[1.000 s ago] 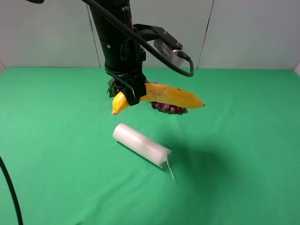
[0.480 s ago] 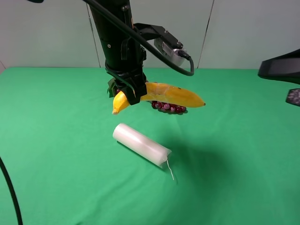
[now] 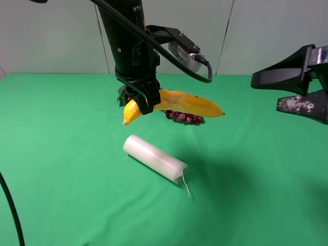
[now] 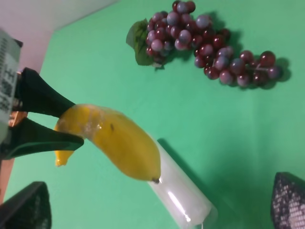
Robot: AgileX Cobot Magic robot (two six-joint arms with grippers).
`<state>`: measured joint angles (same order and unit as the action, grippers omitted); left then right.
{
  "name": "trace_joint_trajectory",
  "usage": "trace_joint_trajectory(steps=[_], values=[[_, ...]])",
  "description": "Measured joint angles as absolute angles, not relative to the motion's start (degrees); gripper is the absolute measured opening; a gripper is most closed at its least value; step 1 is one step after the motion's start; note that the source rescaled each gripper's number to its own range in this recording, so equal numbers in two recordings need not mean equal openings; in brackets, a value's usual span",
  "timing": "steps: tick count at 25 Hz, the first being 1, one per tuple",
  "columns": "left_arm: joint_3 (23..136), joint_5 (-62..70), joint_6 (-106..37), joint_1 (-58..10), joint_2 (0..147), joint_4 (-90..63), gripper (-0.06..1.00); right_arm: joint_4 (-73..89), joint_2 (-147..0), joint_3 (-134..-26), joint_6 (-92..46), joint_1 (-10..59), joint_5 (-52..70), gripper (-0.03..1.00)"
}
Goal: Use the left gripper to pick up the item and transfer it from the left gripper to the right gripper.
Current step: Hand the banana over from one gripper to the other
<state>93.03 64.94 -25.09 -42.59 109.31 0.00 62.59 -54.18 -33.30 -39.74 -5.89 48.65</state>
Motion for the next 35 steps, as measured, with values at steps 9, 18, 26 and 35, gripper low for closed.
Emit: trace_joint_trajectory(steps=[9,18,26,35], values=[[93.03,64.89,-25.09,-42.59,109.31,0.0,0.0,72.71,-65.22,-33.35,-54.39,-5.89,52.72,1.0],[93.03,64.61,-25.09,-42.59,109.31,0.0,0.0,80.63,-74.65,-33.35,-64.69,-5.89,57.75,1.0],[93.03,64.57,-25.09,-42.59,109.31,0.0,0.0,84.75,-80.66,-33.36,-70.4,-4.45,59.59,1.0],[93.03,64.5,-25.14,-42.59,109.31,0.0,0.0,85.29,-83.34,-36.68,-72.53,3.29,56.76,1.0]])
